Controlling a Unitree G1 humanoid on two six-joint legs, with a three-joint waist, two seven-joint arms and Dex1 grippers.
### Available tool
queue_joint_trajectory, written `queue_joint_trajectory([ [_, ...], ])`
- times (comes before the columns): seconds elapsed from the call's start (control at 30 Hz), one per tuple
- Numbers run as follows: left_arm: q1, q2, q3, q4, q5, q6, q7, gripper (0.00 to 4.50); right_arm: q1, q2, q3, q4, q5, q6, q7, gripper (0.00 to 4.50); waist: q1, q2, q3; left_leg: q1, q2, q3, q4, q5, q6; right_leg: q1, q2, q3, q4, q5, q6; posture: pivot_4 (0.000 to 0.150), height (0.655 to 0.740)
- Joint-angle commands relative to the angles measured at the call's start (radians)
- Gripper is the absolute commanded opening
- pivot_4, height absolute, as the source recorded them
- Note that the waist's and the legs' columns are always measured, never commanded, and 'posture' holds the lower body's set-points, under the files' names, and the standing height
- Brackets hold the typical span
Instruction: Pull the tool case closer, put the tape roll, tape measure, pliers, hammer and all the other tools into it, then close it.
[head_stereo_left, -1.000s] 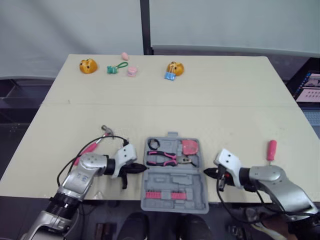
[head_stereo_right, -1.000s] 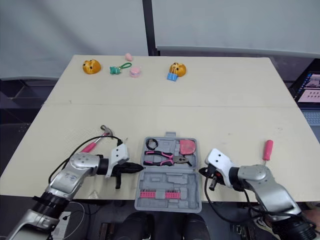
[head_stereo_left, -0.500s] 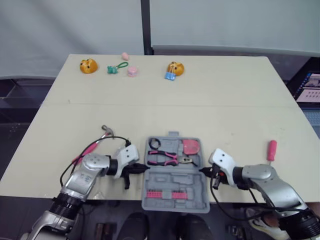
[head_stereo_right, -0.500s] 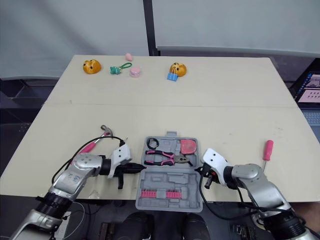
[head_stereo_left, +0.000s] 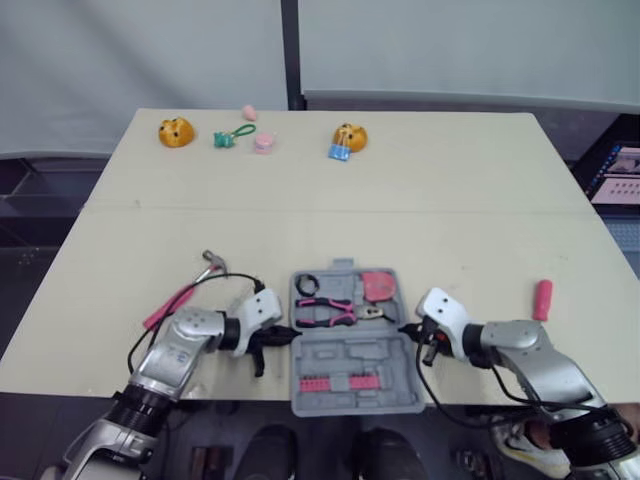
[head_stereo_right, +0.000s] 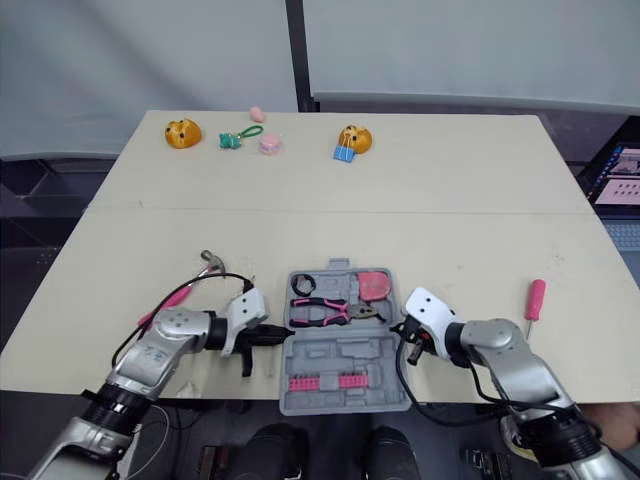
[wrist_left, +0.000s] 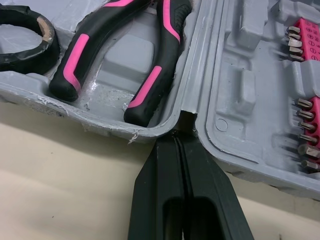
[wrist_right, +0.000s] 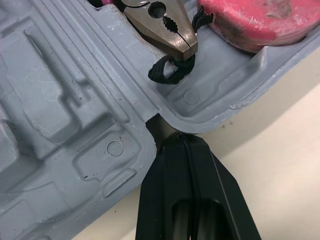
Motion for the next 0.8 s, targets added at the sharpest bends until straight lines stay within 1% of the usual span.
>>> queue_joint_trajectory([
  [0.03, -0.026, -0.016, 0.002, 0.009, 0.005, -0.028, 0.016, 0.04, -0.013, 0.015, 0.003, -0.004, -0.001, -0.010, -0.012, 0.00, 0.000, 0.000, 0.000, 0.000, 0.000, 0.000, 0.000, 0.000, 0.000, 0.000, 0.000, 0.000, 0.000, 0.000, 0.000, 0.150, 0.6677],
  [0.8, -0.076, -0.027, 0.030, 0.110, 0.021, -0.072, 0.069, 0.04, -0.062, 0.051, 0.015, 0.037, -0.027, -0.008, -0.019, 0.00, -0.003, 0.000, 0.000, 0.000, 0.000, 0.000, 0.000, 0.001, 0.000, 0.000, 0.000, 0.000, 0.001, 0.000, 0.000, 0.150, 0.6677],
])
